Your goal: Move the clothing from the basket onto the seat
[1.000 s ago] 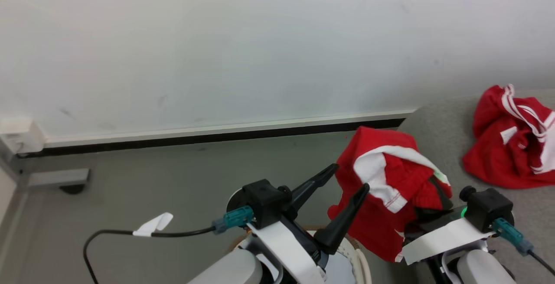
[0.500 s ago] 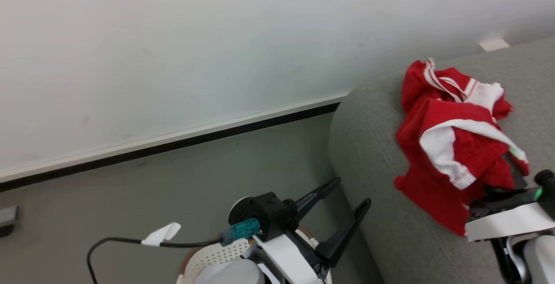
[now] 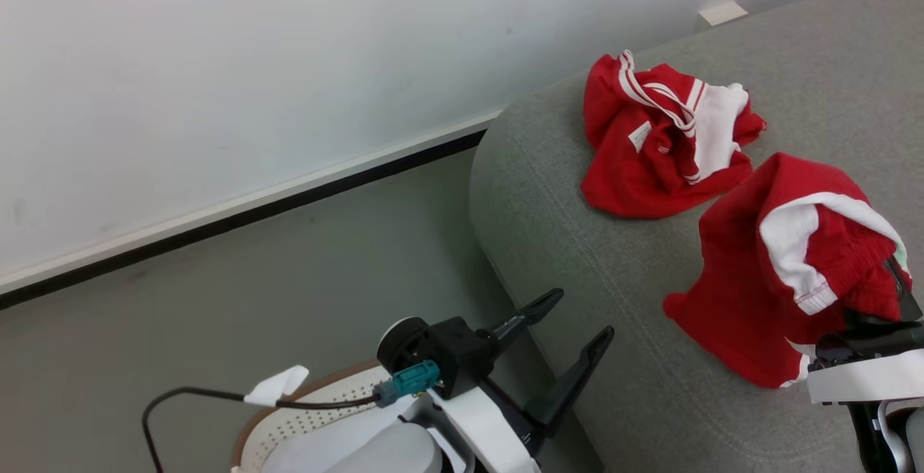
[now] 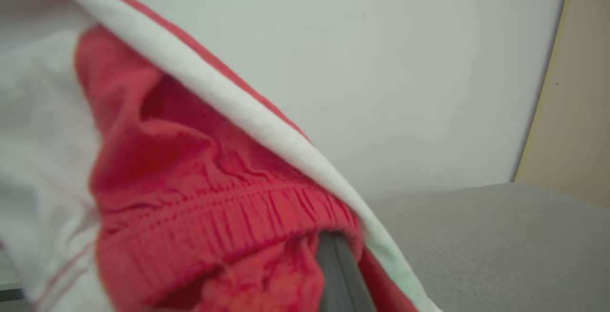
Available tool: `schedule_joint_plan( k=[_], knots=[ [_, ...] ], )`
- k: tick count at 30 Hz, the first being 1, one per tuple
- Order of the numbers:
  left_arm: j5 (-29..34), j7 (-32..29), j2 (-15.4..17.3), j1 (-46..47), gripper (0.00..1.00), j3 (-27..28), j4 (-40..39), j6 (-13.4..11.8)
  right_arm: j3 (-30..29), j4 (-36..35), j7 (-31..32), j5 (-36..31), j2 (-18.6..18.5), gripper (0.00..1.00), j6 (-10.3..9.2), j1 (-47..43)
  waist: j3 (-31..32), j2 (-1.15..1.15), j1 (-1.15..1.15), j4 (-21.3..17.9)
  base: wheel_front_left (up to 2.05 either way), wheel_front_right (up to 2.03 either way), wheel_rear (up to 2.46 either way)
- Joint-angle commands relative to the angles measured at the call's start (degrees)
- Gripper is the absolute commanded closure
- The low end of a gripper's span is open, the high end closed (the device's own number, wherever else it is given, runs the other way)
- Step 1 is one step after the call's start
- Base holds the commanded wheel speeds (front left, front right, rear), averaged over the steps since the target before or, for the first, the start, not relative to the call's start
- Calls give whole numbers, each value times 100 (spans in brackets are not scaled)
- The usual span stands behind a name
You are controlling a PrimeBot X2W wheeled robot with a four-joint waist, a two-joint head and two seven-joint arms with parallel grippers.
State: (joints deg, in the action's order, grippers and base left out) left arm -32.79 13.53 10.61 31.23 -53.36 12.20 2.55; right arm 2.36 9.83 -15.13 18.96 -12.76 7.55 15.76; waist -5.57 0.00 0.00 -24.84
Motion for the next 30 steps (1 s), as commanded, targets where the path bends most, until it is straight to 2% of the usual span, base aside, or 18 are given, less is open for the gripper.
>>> schedule_joint_plan(
  k=[1,9,16,23,30],
  knots=[
    [78,36,15,51,0,-7,22,15,-40,-37,-1,-52,-9,100,-13,-65,-62,0,0,-73,0,0,0],
    [44,46,-30,141,0,-30,78,50,-168,-69,-1,-43,45,100,-13,-16,-123,0,0,-21,0,0,0],
    [87,-18,-13,258,0,-53,25,33,-381,-78,4,-104,-284,100,-13,381,-379,0,0,186,0,0,0],
    [147,-188,68,477,0,-82,-120,35,-784,381,133,253,-923,100,-13,1229,-961,0,0,478,0,0,0],
    [296,-437,232,852,0,-92,-346,26,-516,1183,318,556,-1746,100,-13,2335,-1786,0,0,735,0,0,0]
  ],
)
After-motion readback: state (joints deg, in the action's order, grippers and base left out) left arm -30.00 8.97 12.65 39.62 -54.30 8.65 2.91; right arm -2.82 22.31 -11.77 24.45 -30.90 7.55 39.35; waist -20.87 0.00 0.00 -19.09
